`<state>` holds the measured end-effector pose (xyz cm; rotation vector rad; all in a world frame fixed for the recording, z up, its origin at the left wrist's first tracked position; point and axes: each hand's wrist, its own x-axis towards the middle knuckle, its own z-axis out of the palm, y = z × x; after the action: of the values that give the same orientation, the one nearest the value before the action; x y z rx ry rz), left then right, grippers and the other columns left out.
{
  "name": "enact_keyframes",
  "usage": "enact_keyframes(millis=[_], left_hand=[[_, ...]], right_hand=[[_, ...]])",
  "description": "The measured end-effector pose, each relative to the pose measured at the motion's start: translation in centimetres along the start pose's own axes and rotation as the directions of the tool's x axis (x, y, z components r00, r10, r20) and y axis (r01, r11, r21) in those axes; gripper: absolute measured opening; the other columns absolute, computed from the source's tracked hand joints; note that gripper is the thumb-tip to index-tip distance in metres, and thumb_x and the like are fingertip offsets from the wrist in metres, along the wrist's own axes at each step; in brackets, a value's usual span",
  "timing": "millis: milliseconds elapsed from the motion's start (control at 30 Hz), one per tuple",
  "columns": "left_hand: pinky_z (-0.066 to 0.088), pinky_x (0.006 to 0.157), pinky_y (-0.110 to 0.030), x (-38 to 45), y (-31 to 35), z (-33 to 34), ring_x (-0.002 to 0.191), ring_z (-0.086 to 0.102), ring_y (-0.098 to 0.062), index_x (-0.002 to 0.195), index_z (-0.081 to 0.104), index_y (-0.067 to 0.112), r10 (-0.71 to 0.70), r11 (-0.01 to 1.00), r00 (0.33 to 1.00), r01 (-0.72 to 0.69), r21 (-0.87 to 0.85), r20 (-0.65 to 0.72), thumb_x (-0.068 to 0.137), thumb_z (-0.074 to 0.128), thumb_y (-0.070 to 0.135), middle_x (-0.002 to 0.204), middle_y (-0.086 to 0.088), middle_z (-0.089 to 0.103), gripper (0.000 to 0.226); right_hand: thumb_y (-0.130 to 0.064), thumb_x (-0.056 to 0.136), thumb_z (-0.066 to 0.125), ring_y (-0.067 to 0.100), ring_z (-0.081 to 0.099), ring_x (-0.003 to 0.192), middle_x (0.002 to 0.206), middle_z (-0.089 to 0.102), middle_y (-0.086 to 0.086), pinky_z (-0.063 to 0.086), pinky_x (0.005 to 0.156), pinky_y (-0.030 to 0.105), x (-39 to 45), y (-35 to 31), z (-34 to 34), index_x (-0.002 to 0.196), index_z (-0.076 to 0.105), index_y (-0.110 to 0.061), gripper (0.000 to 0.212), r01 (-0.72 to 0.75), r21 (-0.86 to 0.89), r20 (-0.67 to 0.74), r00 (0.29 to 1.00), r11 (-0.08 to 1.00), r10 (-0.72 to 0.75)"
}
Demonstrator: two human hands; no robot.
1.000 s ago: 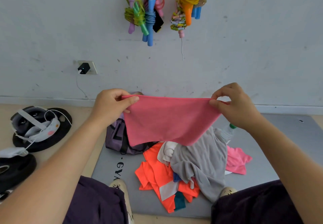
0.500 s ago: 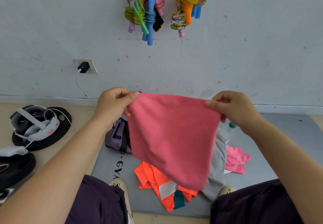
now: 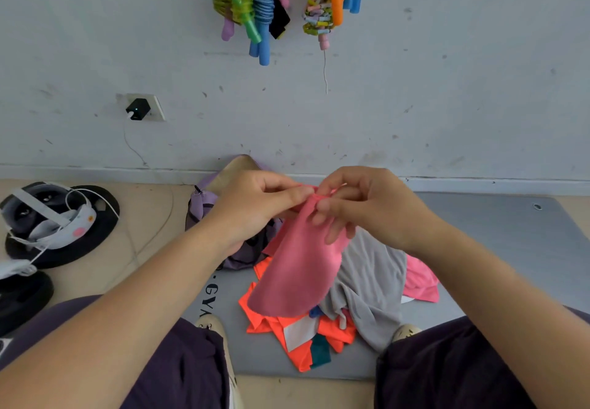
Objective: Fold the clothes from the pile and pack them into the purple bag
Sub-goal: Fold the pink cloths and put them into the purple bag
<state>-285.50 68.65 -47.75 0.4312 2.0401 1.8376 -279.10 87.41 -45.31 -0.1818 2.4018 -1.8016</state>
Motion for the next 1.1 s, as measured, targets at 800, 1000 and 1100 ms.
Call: enact_keyframes(millis=[800,1000,1100], left_hand=[[0.053,0.082,-0.030,-0.2,2.0,-3.6,0.079,0.065,-0.015,0.077,0.077,0.020,0.138,0.985,0.989,-0.142,0.097,0.046,0.068,0.077,0.018,0.083,-0.008,0.075,0.009],[0.053,0.077,-0.034,0.7,0.6,-4.9,0.079,0.068,-0.035,0.084,0.077,0.020,0.166,0.889,0.983,-0.115,0.443,-0.079,0.082,0.078,0.015,0.085,-0.015,0.074,0.006],[0.052,0.082,-0.036,0.9,0.0,-4.8,0.088,0.069,-0.035,0.087,0.078,0.023,0.184,0.895,0.978,-0.127,0.428,-0.094,0.083,0.077,0.018,0.086,-0.012,0.075,0.007]], right_hand=[[-0.024,0.079,0.078,0.000,0.058,0.099,0.101,0.065,-0.015,0.038,0.083,0.006,0.2,1.4,-4.7,0.087,0.070,-0.028,0.012,-0.006,-0.562,-0.107,0.992,0.827,-0.065],[-0.014,0.075,0.082,-0.002,0.062,0.063,0.068,0.071,-0.013,0.045,0.066,0.007,0.2,1.0,-3.7,0.077,0.074,-0.023,0.012,0.002,-0.356,-0.196,0.978,0.934,-0.077],[-0.012,0.075,0.081,0.010,0.061,0.067,0.076,0.068,-0.003,0.050,0.069,0.018,0.5,1.0,-3.4,0.096,0.069,-0.023,0.027,0.005,-0.351,-0.238,0.967,0.936,-0.095]])
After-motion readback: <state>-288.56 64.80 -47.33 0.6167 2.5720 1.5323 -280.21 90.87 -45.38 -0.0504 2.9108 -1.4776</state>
